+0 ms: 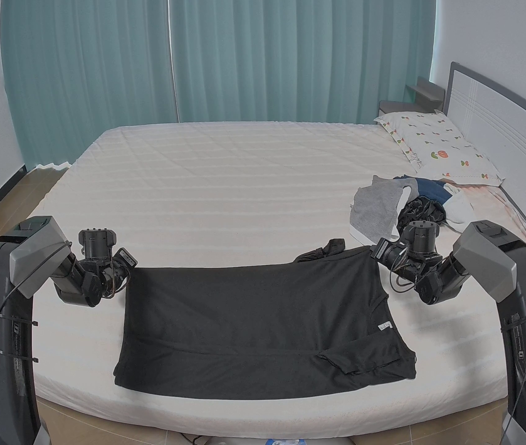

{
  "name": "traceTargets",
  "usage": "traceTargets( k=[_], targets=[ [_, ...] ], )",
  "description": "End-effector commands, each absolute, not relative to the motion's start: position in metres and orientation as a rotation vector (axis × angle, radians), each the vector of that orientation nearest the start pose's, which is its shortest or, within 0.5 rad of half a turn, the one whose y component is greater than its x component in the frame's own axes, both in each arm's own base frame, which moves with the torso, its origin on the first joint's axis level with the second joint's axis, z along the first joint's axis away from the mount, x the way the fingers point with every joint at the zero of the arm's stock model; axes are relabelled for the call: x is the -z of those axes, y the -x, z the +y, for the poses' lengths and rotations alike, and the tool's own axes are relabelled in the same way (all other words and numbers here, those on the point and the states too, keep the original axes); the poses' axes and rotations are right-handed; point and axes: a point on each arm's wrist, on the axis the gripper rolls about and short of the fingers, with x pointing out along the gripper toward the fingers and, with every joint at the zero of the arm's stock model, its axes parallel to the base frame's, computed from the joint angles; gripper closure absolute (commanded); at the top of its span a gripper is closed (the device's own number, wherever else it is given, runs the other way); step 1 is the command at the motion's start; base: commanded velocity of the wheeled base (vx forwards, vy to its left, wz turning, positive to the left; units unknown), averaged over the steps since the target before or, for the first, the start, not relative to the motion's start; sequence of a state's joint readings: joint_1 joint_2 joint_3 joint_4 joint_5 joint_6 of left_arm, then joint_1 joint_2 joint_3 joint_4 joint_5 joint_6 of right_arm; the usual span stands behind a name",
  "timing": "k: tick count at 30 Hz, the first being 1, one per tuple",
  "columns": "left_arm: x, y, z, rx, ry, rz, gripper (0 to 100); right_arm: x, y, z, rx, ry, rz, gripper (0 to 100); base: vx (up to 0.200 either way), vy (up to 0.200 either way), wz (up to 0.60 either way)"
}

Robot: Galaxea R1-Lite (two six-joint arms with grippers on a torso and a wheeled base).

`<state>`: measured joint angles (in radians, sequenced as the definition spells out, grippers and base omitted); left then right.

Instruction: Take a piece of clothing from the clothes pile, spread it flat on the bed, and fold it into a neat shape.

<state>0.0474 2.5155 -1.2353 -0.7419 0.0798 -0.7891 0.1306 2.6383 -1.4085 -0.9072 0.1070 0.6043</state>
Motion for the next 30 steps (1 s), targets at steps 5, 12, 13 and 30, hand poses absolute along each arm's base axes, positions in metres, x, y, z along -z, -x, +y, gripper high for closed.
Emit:
traceTargets(
  k=[5,12,13,30],
  targets=[
    [0.019,-0.447,0.026,-0.328,0.754,0.471,100,0.010,-0.467,0.057,-0.136,-0.594,0.411,100,0.000,0.000,0.00],
    [0.011,-0.436,0.032,-0.296,0.731,0.498,100,0.001,-0.440,0.051,-0.190,-0.595,0.477,100,0.000,0.000,0.00],
    [0.011,-0.435,0.032,-0.294,0.723,0.499,100,0.000,-0.439,0.050,-0.193,-0.593,0.479,100,0.000,0.000,0.00],
    [0.021,-0.392,0.037,-0.117,0.506,0.552,100,0.017,-0.374,0.032,-0.208,-0.490,0.675,100,0.000,0.000,0.00]
  ],
)
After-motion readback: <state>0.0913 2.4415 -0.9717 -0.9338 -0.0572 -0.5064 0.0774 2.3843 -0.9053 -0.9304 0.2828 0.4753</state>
